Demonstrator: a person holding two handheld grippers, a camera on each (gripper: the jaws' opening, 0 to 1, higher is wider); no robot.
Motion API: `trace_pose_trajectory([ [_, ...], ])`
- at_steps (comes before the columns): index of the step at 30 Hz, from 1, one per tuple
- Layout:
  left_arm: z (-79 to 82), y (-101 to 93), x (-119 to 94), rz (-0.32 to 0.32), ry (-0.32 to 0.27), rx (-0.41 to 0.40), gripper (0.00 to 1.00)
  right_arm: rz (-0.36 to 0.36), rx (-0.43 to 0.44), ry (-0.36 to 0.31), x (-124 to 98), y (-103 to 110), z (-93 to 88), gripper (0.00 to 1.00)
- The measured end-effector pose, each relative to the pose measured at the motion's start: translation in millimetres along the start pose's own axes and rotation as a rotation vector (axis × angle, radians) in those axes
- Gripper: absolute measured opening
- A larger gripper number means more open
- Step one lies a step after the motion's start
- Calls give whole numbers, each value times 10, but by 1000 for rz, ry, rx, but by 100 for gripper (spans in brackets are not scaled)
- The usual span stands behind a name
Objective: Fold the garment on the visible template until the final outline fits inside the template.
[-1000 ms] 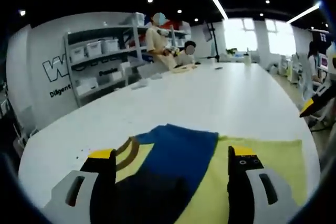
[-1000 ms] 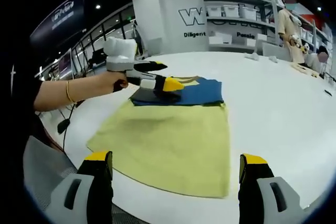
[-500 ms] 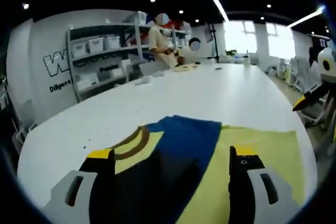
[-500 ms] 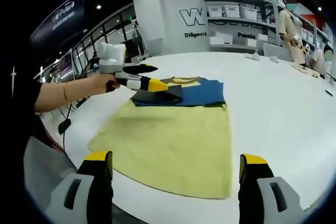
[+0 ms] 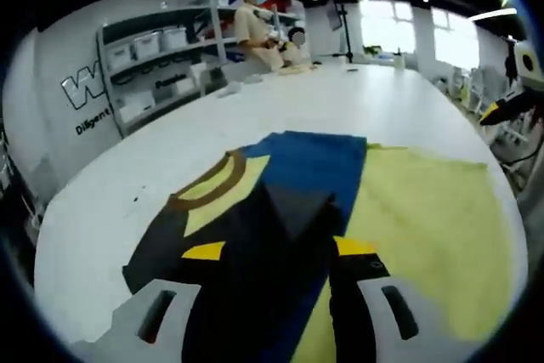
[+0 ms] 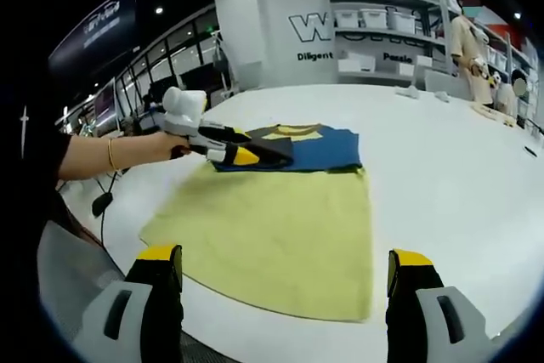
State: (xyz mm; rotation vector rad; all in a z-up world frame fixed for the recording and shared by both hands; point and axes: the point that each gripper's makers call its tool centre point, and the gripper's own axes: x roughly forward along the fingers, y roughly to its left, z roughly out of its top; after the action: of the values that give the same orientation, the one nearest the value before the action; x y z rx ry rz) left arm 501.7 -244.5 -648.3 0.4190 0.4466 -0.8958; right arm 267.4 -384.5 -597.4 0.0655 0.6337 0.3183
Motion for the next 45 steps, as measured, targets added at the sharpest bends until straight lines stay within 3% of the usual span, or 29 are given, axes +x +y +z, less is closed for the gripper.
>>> trace_pose_trajectory([
  [3, -3, -10, 51, -9, 1, 11, 29, -7, 0, 3, 4, -22, -6, 99],
  [6, -14, -106, 81, -62, 17, -26, 2, -12, 7, 0, 6, -27, -5, 99],
  [11, 39, -197, 80, -78, 18, -2, 1, -11, 9, 3, 29, -21, -24, 99],
  [17, 248, -264, 30, -119, -25, -48, 1, -1, 5, -2, 43, 0, -1, 99],
  [20, 397, -374, 33, -189, -39, -131, 1, 3, 4, -2, 44, -1, 2, 99],
  [23, 539, -376, 88, -179, -53, -75, 1, 3, 4, -5, 43, -7, 7, 99],
  [31, 859, -471, 369, -235, -55, -44, 1, 17, 20, -72, -19, 0, 214, 99],
  [35, 940, -486, 507, -224, -32, 2, 1, 12, 20, -84, -2, -25, 238, 99],
  [40, 1020, -563, 656, -216, -16, -13, 1, 10, 26, -78, 28, -25, 185, 99],
  [43, 999, -594, 745, -190, 11, -36, 1, 1, 19, -64, 49, -37, 137, 99],
  [45, 937, -564, 844, -122, 46, -105, 1, 17, 49, -81, 62, 1, 162, 99],
])
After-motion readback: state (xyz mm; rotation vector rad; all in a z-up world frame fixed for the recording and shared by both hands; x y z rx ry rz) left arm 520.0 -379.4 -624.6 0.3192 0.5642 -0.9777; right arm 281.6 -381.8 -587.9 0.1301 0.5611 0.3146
